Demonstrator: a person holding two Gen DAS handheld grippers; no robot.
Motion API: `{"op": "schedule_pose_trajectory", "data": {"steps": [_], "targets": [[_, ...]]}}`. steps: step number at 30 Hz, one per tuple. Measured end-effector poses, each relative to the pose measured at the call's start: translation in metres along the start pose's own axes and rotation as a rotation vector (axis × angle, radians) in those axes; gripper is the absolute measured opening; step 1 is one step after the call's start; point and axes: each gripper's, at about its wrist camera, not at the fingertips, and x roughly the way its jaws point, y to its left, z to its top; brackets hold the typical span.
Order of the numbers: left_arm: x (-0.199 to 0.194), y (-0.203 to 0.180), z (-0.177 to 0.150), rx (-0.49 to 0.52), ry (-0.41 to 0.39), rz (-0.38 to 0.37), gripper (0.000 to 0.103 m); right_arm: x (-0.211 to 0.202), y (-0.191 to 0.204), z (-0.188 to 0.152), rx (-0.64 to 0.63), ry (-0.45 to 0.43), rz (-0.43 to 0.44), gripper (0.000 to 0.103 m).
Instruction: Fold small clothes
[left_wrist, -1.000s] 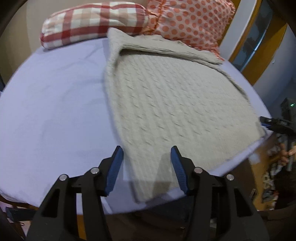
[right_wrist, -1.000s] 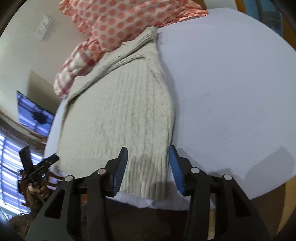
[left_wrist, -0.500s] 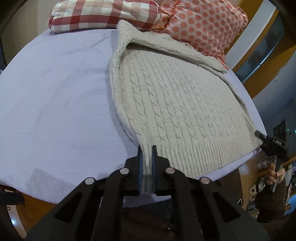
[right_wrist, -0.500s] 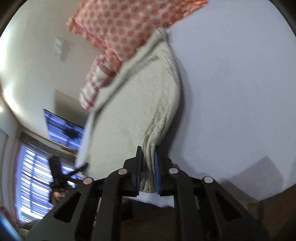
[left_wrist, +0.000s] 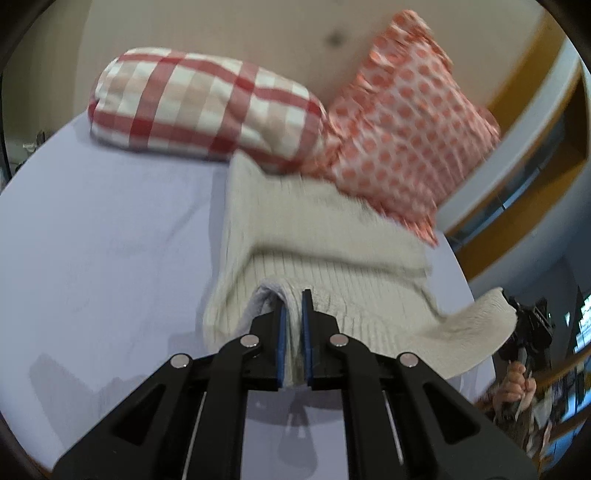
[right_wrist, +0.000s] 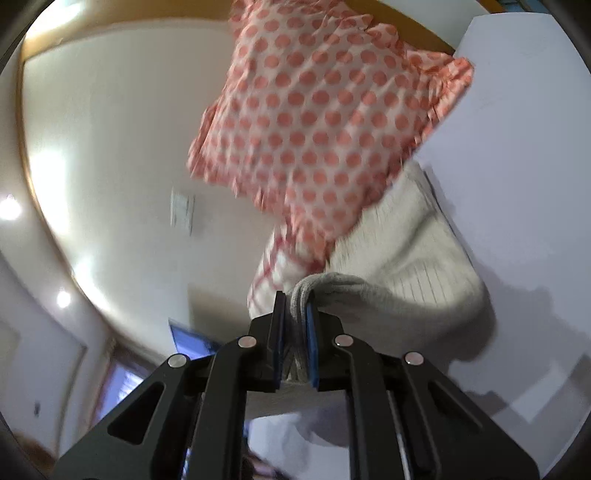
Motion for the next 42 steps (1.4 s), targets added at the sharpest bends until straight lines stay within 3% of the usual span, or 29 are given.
{"op": "schedule_pose_trajectory", "data": {"steps": [4,9,16,17,20,21,23,26,28,31,34,39,42], "targets": [[0.045,0.003,0.063,-0.049,-0.024,0.073,0.007,0.055,-0.008,0.044,0.076,-0.071,-0.034,0.011],[0.114,0.016,0.12,-0.104,-0.005,0.167,0.007,0.134,-0.036,0.087,0.13,-0.075,-0.127,0.011],[0.169,0.041,0.145,-0.189,0.061,0.249,0.008,0.189,-0.064,0.117,0.142,-0.08,-0.287,0.013],[0.172,0.046,0.144,-0.204,0.076,0.25,0.008,0.192,-0.067,0.12,0.157,-0.07,-0.319,0.019],[0.165,0.048,0.141,-0.174,0.082,0.243,0.012,0.197,-0.074,0.125,0.188,-0.009,-0.397,0.053],[0.159,0.045,0.142,-0.144,0.074,0.253,0.015,0.193,-0.067,0.125,0.14,-0.015,-0.403,0.064],[0.147,0.039,0.143,-0.112,0.044,0.3,0.021,0.186,-0.053,0.123,0.058,-0.041,-0.44,0.075],[0.124,0.034,0.151,-0.06,-0.023,0.383,0.024,0.179,-0.035,0.12,-0.029,-0.055,-0.457,0.075],[0.114,0.03,0.149,-0.036,-0.031,0.36,0.027,0.181,-0.022,0.109,-0.109,-0.011,-0.447,0.075],[0.118,0.016,0.136,0.024,0.009,0.285,0.035,0.2,-0.013,0.087,-0.174,0.105,-0.41,0.075],[0.144,0.003,0.118,0.063,0.09,0.261,0.035,0.224,-0.01,0.06,-0.217,0.211,-0.408,0.075],[0.18,0.01,0.109,0.051,0.151,0.341,0.035,0.25,-0.022,0.03,-0.278,0.328,-0.524,0.075],[0.183,0.019,0.11,0.031,0.147,0.377,0.035,0.253,-0.019,0.022,-0.329,0.337,-0.552,0.075]]}}
